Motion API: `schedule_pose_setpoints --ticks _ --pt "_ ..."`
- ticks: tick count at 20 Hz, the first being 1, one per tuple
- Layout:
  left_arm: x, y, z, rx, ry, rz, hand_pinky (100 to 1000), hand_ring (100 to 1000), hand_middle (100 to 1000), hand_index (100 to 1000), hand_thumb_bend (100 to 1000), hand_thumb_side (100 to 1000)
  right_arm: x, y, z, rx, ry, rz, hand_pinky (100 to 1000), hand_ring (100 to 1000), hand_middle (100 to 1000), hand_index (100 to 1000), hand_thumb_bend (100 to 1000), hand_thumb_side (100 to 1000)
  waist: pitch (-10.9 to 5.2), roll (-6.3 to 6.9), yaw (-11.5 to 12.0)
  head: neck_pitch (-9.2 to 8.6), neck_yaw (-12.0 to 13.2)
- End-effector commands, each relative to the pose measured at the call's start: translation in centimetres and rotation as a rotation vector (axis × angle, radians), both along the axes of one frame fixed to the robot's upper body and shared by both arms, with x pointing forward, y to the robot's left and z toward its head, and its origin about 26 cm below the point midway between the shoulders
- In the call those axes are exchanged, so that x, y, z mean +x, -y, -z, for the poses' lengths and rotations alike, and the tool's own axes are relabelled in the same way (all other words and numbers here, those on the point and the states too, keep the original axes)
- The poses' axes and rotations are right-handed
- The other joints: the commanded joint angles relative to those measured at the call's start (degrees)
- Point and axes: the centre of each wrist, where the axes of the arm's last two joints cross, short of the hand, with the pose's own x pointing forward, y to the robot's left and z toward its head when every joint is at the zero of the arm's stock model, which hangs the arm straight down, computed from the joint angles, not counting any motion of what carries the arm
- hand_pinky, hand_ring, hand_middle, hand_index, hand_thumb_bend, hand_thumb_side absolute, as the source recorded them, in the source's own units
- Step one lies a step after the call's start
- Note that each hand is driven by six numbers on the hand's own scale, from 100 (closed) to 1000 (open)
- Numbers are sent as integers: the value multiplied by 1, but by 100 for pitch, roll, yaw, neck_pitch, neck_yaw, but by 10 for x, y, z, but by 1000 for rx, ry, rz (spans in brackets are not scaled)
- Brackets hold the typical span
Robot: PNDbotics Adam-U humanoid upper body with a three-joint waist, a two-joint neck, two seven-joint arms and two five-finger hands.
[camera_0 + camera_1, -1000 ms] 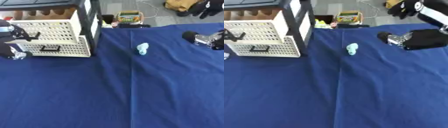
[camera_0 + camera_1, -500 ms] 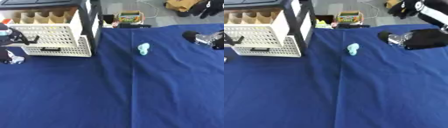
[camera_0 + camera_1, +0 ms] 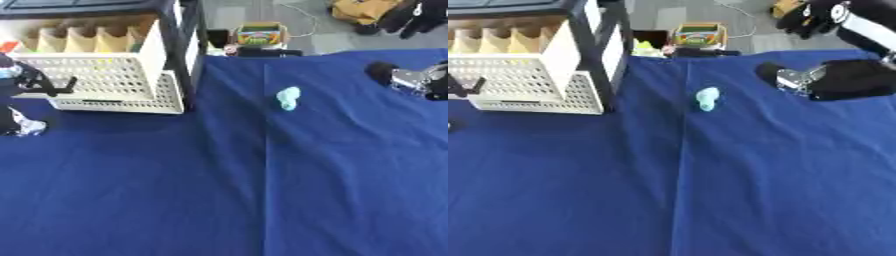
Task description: Pick up objects from table and place into drawer.
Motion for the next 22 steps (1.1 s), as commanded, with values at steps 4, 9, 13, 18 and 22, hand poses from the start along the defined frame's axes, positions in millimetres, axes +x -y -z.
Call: schedule_pose_setpoints --ticks 4,9,13,18,22 --pt "-17 -2 -16 41 47 -19 100 100 100 798 340 440 -7 6 -13 -5 43 15 793 755 750 858 411 751 -118 -20 29 -59 -2" --pt "-19 -1 -17 43 57 -26 100 100 100 828 344 441 -8 5 -13 -4 45 13 793 756 750 858 411 752 -127 -32 32 -84 -3" --pt "-21 -1 -18 30 75 -39 100 100 100 984 359 443 -8 6 -13 -1 45 14 793 755 750 857 414 751 -135 -41 36 -76 0" --pt "-25 2 -21 8 98 -23 100 100 100 1000 358 450 -8 7 -13 -1 45 16 793 755 750 856 416 751 -142 -48 51 -76 -3" --pt "-31 5 -27 -3 134 -9 100 100 100 986 345 453 -8 7 -13 1 45 18 793 755 750 856 417 751 -141 -52 62 -71 -21"
